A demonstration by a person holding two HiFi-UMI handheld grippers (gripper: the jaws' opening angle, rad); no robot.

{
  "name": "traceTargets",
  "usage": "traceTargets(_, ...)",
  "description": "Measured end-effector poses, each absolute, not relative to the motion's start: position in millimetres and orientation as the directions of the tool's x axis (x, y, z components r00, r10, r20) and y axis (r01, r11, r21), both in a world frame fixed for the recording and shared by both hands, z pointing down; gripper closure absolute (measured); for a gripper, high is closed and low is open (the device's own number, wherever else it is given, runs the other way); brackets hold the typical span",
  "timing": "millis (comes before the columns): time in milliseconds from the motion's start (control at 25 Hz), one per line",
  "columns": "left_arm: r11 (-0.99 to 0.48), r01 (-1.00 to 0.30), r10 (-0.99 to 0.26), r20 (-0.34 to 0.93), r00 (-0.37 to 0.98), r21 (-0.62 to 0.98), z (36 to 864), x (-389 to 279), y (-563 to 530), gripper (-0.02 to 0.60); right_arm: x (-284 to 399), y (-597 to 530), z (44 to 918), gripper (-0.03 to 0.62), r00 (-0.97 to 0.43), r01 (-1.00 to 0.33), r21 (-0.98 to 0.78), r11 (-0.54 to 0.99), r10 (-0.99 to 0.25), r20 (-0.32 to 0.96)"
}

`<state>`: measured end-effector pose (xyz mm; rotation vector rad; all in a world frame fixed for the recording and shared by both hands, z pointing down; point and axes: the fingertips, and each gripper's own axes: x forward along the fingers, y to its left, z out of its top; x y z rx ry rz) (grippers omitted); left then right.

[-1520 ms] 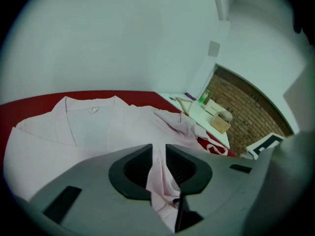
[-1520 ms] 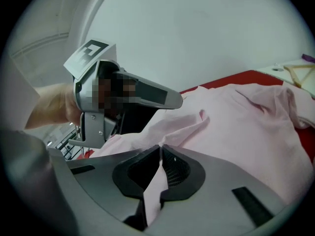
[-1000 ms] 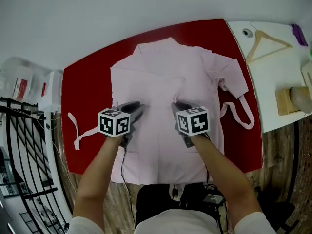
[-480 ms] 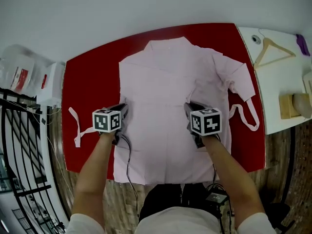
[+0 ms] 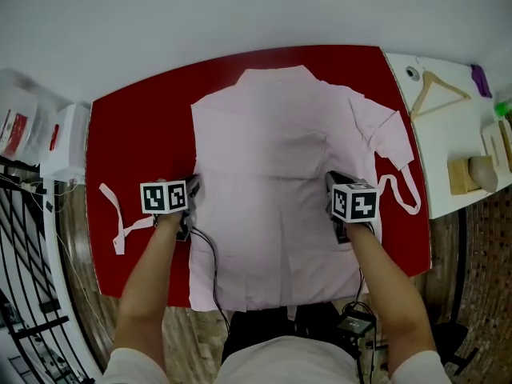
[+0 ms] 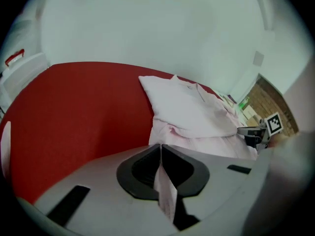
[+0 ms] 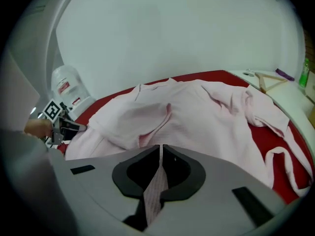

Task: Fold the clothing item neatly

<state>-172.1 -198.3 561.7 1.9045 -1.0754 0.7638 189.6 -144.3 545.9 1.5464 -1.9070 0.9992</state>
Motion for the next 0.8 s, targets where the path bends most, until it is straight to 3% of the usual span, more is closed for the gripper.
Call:
traceTargets(160, -0.302, -0.865, -0.4, 0.771, 0.496, 0.4, 560.4, -174.3, -198.0, 0.561, 177.8, -147.7, 522.6, 0.555, -0.314, -0.94, -0.322, 0.115, -0.664, 0.678)
traceTargets(240, -0.3, -0.859, -0.402, 0.762, 0.507, 0.414, 559.7, -173.5, -198.5, 0.561, 168.2, -146.4, 514.0, 0.466, -0.374, -0.902, -0.419, 0.105, -0.675, 0.636)
traceTargets(400, -0.311, -0.852, -0.409, 0.75, 0.52, 0.421, 559.6, -172.4, -198.0, 0.561, 157.0, -146.1, 520.5, 0.441, -0.387, -0.891, -0.444, 0.09, -0.66, 0.644)
traceTargets(560, -0.315, -0.851, -0.418, 0.743, 0.522, 0.421, 559.4, -171.4, -196.8, 0.561, 153.0, -148.7, 541.9, 0.451, -0.325, -0.94, -0.317, 0.122, -0.598, 0.733)
traceTargets(640, -0.309, -0.85, -0.415, 0.744, 0.524, 0.426, 559.5, -171.6, -196.6, 0.563, 155.1, -149.2, 545.4, 0.557, -0.299, -0.953, -0.264, 0.148, -0.589, 0.75)
traceTargets(800, -0.293, -0.846, -0.415, 0.738, 0.532, 0.446, 559.2, -173.5, -198.4, 0.566, 167.1, -150.3, 542.2, 0.566, -0.287, -0.957, -0.252, 0.145, -0.61, 0.739)
